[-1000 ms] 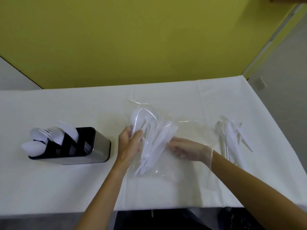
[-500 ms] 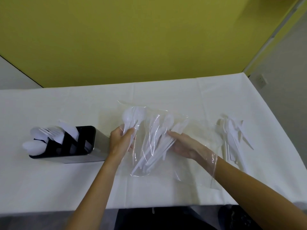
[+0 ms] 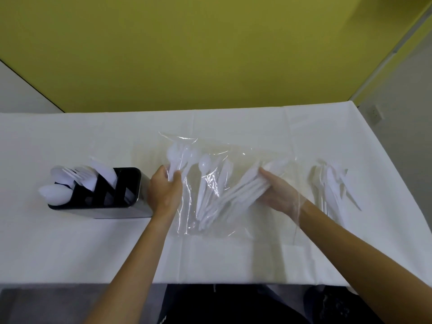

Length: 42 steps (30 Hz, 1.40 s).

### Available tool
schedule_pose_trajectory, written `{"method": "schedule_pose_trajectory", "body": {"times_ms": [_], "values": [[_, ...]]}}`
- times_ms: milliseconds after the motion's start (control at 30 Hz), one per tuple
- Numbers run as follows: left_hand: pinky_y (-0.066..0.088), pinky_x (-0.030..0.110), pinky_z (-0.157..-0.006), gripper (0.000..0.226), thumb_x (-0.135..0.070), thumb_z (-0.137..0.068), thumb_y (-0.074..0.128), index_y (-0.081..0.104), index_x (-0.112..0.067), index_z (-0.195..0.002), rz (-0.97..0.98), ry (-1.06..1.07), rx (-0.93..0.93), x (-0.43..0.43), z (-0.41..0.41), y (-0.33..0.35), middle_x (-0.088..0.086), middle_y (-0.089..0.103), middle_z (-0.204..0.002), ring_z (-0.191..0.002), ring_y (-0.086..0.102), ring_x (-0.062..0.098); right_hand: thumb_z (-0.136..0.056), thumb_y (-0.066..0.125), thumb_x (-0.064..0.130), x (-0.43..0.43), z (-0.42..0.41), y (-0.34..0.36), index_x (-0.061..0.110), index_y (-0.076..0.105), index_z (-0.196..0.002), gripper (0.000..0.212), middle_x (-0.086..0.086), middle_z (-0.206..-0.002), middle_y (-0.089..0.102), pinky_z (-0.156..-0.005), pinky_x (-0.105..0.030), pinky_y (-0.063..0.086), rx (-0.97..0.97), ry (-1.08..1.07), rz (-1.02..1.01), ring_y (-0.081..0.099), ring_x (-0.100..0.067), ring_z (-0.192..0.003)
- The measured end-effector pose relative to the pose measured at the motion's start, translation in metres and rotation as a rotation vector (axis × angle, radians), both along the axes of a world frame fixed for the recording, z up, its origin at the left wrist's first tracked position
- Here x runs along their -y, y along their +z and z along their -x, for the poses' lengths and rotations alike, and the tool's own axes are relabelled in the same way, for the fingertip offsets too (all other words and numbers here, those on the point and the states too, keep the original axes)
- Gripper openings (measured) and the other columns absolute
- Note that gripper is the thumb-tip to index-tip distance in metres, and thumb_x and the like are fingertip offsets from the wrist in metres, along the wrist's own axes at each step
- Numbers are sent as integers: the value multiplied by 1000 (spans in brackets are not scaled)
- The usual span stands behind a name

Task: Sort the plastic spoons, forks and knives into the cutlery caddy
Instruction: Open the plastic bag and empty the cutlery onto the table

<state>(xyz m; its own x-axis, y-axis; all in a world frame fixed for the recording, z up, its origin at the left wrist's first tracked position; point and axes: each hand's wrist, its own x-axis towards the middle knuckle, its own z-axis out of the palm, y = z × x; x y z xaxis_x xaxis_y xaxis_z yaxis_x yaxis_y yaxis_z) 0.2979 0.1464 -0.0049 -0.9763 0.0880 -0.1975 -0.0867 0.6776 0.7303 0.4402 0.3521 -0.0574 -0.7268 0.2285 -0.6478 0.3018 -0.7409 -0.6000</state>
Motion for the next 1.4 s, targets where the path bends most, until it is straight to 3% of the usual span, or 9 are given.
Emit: {"method": "schedule_pose_trajectory", "body": {"times_ms": [167, 333, 500, 700, 800, 1067, 1167, 1267, 1400], "values": [[32, 33, -62, 16, -22, -90, 51, 48, -12, -78, 122, -34, -119, 0, -2, 3, 5, 52, -72, -78, 53, 34, -95, 55, 19, -29, -16, 6, 4, 64, -88, 18, -13, -81, 63, -65, -30, 56, 150, -55, -314, 66, -21, -68], [38, 34, -77, 32, -20, -94, 53, 58, -10, -125, 197, -109, -259, -4, 0, 16, 10, 64, -120, -110, 57, 33, -80, 65, 23, -46, -25, 19, 7, 62, -84, 16, -16, -82, 56, -69, -34, 40, 329, -6, -435, 57, -28, -73], [42, 45, -80, 30, -19, -95, 54, 56, -12, -124, 301, -123, -321, 0, 8, 22, 11, 61, -123, -108, 56, 41, -87, 49, 4, -61, -35, 32, 6, 53, -72, 16, -7, -56, 50, -39, -18, 42, 428, -99, -450, 52, -14, -39], [40, 44, -69, 27, -15, -94, 54, 56, -10, -121, 420, -196, -381, 1, 7, 18, 11, 59, -121, -99, 57, 46, -83, 53, 12, -78, -50, 33, -5, 56, -86, 17, -15, -68, 57, -53, -27, 45, 618, 17, -844, 57, -29, -60], [37, 41, -66, 26, -13, -94, 55, 56, -9, -119, 444, -207, -402, 0, 7, 20, 11, 59, -120, -95, 58, 46, -86, 57, 18, -77, -48, 33, -3, 43, -116, 39, -15, -94, 56, -54, -28, 40, 710, 173, -1004, 54, -28, -79], [38, 43, -65, 26, -11, -94, 53, 55, -7, -119, 458, -224, -393, 6, 6, 20, 12, 60, -120, -96, 58, 47, -88, 65, 23, -44, -51, 38, -2, 26, -141, 71, -18, -144, 35, -94, -42, 41, 707, 351, -1337, 39, -35, -129], [39, 44, -67, 26, -12, -94, 52, 55, -7, -119, 452, -217, -383, 7, 5, 21, 12, 60, -120, -96, 57, 47, -88, 63, 16, -20, -63, 39, -1, 40, -134, 53, -15, -139, 40, -86, -41, 46, 606, 243, -1523, 43, -31, -124], [38, 43, -66, 24, -12, -94, 53, 55, -7, -117, 445, -215, -381, 7, 4, 21, 13, 60, -118, -94, 57, 47, -91, 59, 21, 1, -67, 30, 5, 61, -112, 26, -7, -109, 60, -77, -34, 49, 508, 251, -1478, 60, -25, -99], [40, 46, -67, 23, -12, -94, 53, 55, -7, -117, 435, -199, -383, 8, 2, 21, 13, 59, -118, -95, 57, 48, -86, 62, 46, 21, -62, 17, 6, 63, -107, 46, -4, -90, 64, -76, -34, 50, 576, 490, -1293, 61, -21, -88]]}}
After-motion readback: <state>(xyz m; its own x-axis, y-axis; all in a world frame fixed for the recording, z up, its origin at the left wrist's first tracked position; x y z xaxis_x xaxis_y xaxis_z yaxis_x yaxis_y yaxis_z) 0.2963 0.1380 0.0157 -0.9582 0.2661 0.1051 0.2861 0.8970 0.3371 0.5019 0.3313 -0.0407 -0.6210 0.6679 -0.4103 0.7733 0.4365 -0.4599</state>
